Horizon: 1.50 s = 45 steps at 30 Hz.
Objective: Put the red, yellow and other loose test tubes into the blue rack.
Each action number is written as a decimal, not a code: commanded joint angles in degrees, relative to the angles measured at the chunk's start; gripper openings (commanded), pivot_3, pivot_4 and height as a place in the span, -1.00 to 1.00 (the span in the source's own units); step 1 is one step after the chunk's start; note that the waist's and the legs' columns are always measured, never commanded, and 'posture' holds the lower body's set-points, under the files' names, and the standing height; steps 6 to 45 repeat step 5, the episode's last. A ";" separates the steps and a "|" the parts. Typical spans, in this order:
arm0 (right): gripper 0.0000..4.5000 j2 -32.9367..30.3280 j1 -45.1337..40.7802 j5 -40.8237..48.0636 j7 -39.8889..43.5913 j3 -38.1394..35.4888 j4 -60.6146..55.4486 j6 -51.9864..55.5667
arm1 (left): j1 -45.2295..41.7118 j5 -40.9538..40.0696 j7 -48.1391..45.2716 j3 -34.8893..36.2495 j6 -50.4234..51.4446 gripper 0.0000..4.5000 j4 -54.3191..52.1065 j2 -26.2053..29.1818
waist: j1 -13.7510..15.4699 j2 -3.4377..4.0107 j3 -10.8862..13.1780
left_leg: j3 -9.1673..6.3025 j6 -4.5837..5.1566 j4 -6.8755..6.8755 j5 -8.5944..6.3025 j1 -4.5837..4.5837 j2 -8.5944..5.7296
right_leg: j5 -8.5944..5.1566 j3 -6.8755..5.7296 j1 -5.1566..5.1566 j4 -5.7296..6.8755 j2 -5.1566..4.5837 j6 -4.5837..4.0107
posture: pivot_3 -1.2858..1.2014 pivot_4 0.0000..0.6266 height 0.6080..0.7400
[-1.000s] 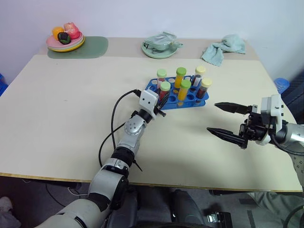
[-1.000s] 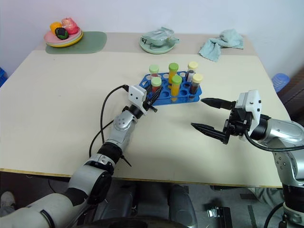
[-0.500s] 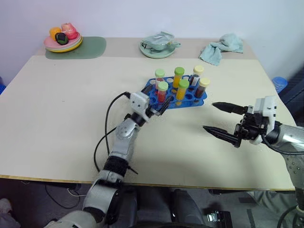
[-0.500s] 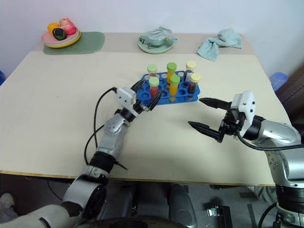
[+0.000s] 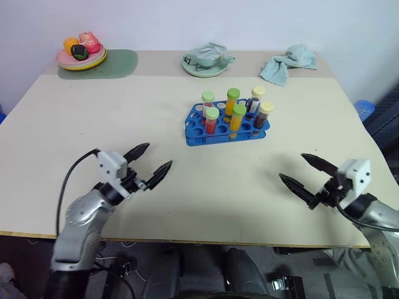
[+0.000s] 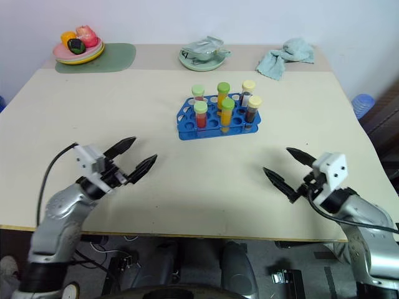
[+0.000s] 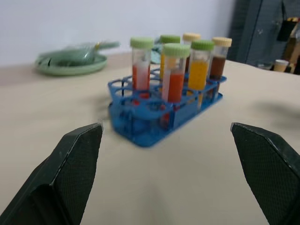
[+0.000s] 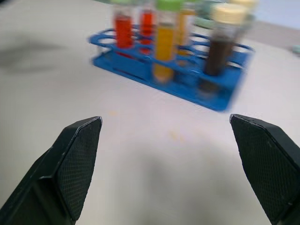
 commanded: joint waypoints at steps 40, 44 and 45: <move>1.00 -0.54 4.97 2.09 2.76 -4.95 -2.28 -3.68 | 3.57 -5.18 -4.38 7.81 4.82 0.99 -4.04 7.19 | -0.23 0.10 -0.05 | 0.14 0.01 -0.08 -0.02 0.66 -0.01 | -0.03 0.04 0.64 -0.11 0.02 -0.05 | 0.03 -0.52 1.00; 1.00 -0.54 4.97 2.09 2.76 -4.95 -2.28 -3.68 | 3.57 -5.18 -4.38 7.81 4.82 0.99 -4.04 7.19 | -0.23 0.10 -0.05 | 0.14 0.01 -0.08 -0.02 0.66 -0.01 | -0.03 0.04 0.64 -0.11 0.02 -0.05 | 0.03 -0.52 1.00; 1.00 -0.54 4.97 2.09 2.76 -4.95 -2.28 -3.68 | 3.57 -5.18 -4.38 7.81 4.82 0.99 -4.04 7.19 | -0.23 0.10 -0.05 | 0.14 0.01 -0.08 -0.02 0.66 -0.01 | -0.03 0.04 0.64 -0.11 0.02 -0.05 | 0.03 -0.52 1.00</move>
